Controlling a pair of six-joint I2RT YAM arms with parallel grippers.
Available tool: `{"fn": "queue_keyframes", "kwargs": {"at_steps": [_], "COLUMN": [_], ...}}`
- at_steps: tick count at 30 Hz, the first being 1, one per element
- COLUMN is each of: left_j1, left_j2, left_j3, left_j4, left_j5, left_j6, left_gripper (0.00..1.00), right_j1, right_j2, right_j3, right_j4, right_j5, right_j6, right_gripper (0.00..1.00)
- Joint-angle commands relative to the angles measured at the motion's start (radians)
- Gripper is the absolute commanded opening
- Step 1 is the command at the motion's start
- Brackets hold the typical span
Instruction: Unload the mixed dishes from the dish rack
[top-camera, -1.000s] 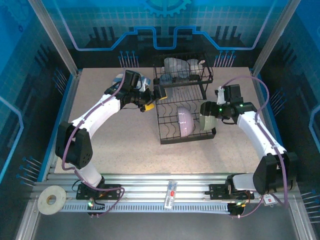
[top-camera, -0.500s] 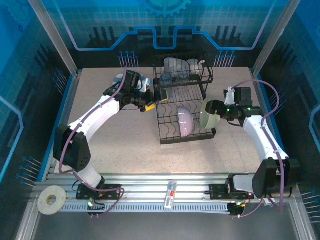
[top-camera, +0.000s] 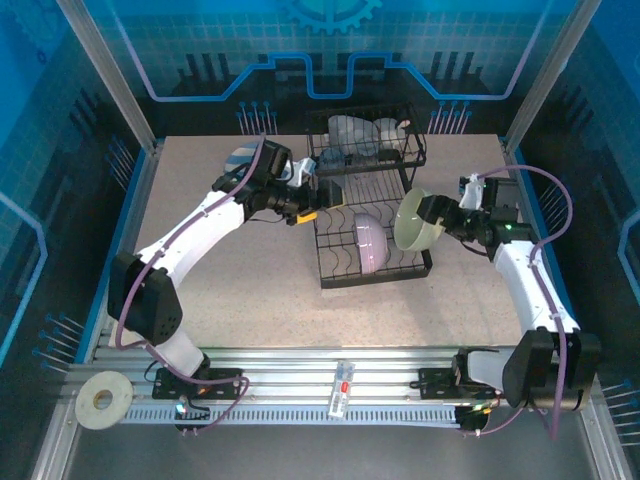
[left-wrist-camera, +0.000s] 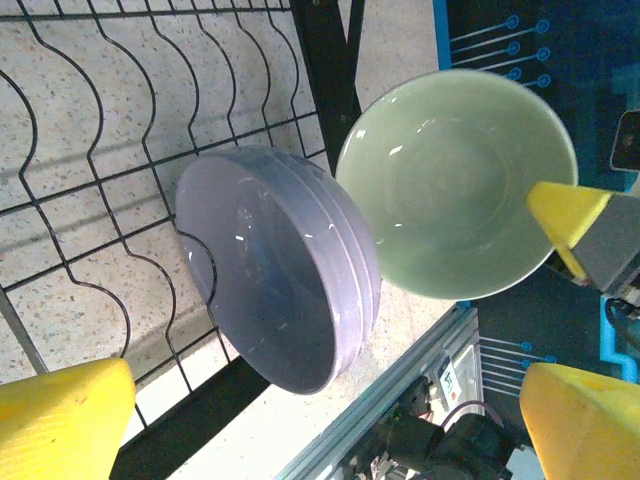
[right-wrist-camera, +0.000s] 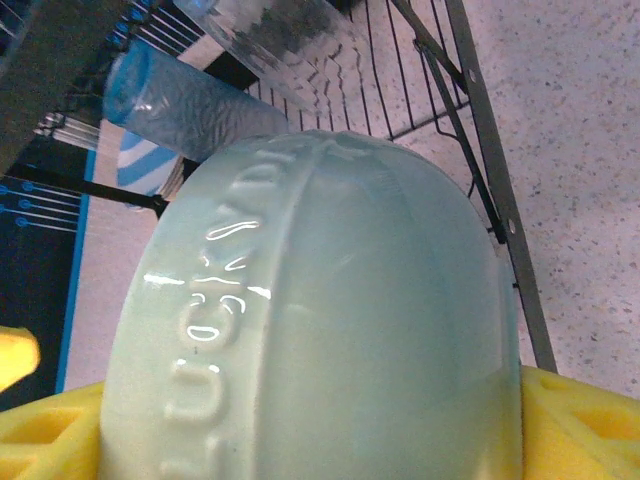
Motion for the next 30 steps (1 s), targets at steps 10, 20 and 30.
{"fn": "queue_keyframes", "kwargs": {"at_steps": [10,20,30], "left_j1": [-0.048,-0.077,-0.103], "left_j2": [0.02,0.05,0.09], "left_j3": [0.098,0.136,0.188], "left_j4": [-0.057,-0.073,-0.083], "left_j5": [0.027,0.043,0.057], "left_j6": [0.063,0.088,0.102], "left_gripper": [0.99,0.99,0.95], "right_j1": [-0.055,-0.068,-0.069], "right_j2": [-0.111,-0.164,-0.191], "right_j3": [-0.035,-0.058,-0.065], "right_j4": [0.192,0.234,0.297], "right_j5": [-0.167,-0.216,-0.255], "right_j6": [0.128,0.212,0.307], "right_gripper": [0.19,0.18,0.18]}}
